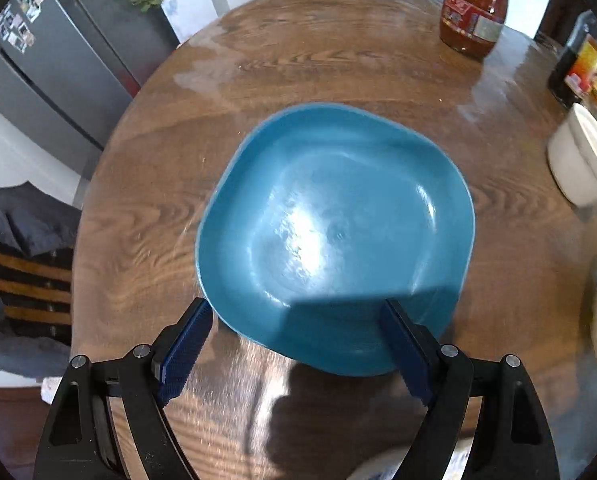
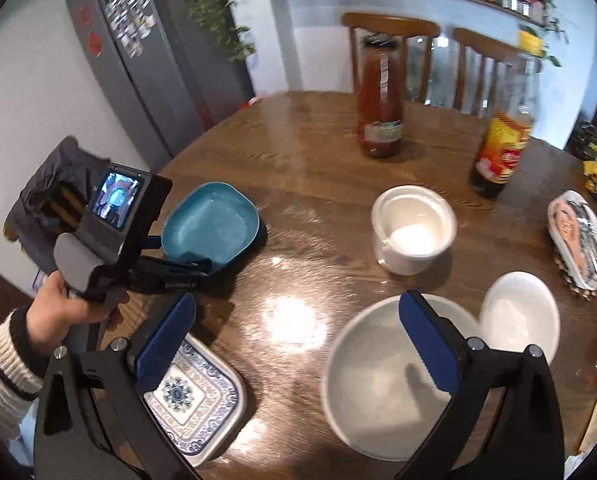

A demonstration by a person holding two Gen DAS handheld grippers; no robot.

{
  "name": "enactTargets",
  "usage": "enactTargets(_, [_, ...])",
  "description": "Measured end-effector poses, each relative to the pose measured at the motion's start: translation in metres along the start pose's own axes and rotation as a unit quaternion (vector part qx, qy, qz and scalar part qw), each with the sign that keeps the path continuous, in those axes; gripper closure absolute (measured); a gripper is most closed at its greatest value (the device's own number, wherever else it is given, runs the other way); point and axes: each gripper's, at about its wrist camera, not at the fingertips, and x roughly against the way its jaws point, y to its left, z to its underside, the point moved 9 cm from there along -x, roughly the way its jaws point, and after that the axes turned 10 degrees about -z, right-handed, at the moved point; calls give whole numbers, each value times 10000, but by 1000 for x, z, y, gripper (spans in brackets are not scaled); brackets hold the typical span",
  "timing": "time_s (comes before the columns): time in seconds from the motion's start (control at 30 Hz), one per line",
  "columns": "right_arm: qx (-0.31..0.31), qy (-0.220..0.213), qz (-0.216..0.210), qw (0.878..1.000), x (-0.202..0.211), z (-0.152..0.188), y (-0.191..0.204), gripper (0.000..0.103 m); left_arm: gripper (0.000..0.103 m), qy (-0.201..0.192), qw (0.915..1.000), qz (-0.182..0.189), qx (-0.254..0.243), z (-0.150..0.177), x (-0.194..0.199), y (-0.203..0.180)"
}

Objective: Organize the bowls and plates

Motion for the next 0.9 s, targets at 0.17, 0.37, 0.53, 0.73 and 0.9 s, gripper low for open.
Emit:
enactTargets(0.17, [187,207,-99,9996,-25,-3,16,0,18,-431,9961,599,484,3,27,23])
enactTargets(0.37, [507,452,-66,9977,-66,-11,33,1,18,-373,9809,772,1745,-3,24,72])
enactTargets(0.53, [829,629,-23,9946,-113,-20,40,2,18,-98,9776,752,1965,-9,5,62])
enactTargets(0.73, [622,784,-62,9950,-157,-27,32,15,18,-33,9784,593,1978,-14,0,60])
enactTargets(0.9, [378,860,-72,9956,-175,-33,21,43,29,33,9747,757,2105,-8,-3,58])
